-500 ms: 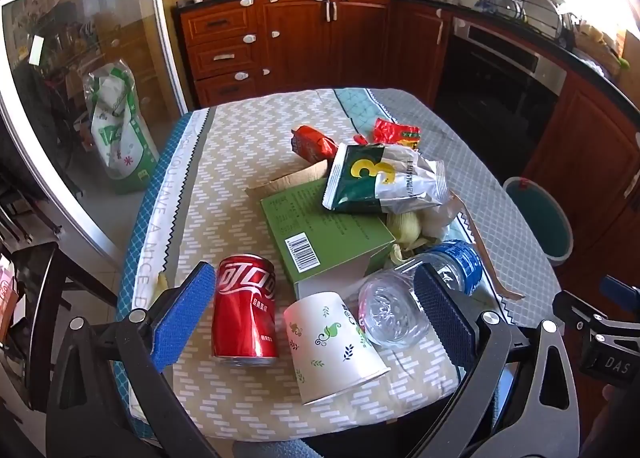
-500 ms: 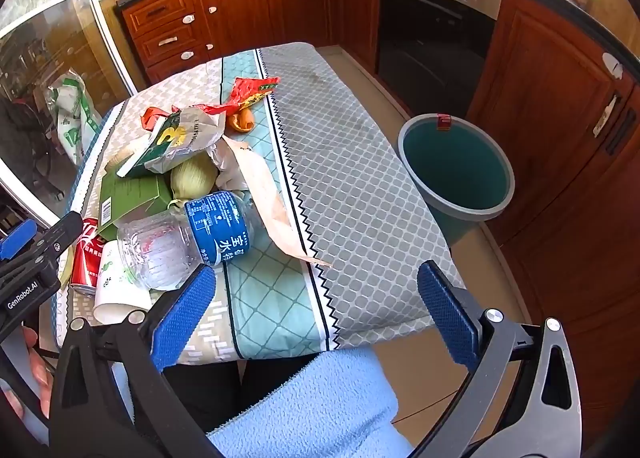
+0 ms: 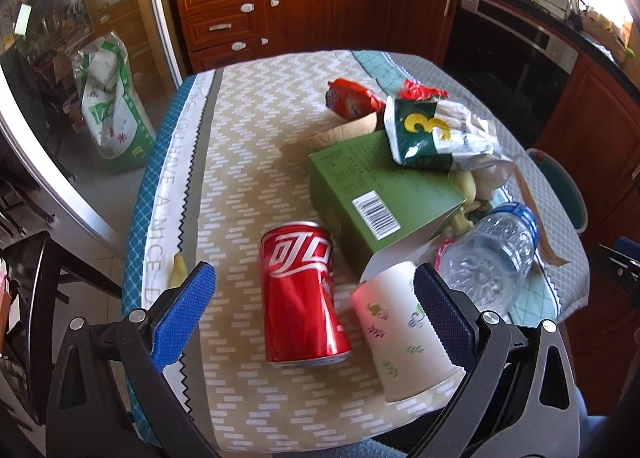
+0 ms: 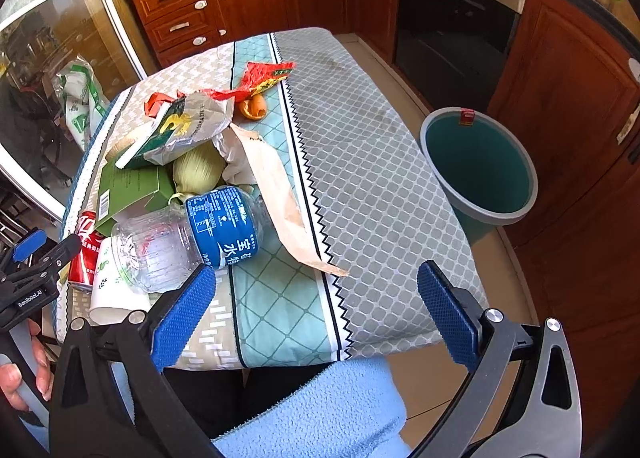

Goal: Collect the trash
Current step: 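Reach the left gripper to the red Coca-Cola can and close on it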

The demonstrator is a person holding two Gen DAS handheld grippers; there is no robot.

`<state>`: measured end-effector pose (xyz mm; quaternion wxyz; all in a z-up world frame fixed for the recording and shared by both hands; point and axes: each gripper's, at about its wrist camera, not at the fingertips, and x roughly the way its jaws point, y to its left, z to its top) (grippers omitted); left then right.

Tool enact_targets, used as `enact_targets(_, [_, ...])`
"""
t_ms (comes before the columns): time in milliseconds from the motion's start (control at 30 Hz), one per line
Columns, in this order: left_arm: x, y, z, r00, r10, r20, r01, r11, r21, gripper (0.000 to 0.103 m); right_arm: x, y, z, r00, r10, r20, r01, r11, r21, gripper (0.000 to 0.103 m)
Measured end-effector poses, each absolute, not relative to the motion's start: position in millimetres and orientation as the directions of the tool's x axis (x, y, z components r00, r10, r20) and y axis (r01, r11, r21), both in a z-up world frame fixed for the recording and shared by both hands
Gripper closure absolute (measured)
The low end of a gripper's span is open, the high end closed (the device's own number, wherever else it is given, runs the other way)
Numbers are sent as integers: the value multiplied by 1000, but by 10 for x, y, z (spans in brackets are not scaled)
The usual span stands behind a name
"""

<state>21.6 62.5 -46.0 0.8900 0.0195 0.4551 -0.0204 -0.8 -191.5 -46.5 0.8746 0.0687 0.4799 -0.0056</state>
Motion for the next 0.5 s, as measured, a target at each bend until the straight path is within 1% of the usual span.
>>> enact_targets(233, [225,844,-634,510,-34,-860,29,999,-22,4,90,-1743,-445,553,63,-831,36,994,99,6])
enact_targets(333, [238,878,-694,506,-32,-862,31,999,-19,4,154,-1653,-417,551,75,-831,5,996,93,6])
enact_targets(400, [227,882,-730,487,-55,-872,39,998,-41,4,195,-1594,-400,552,82,-830,-12,996,90,6])
enact_targets(467, [225,888,-762,479,-69,-875,47,997,-53,7,228,-1545,-392,553,89,-828,-22,995,92,6])
enact_targets(500, [230,884,-781,473,-73,-878,52,997,-55,11,239,-1526,-393,553,94,-828,-26,995,96,6])
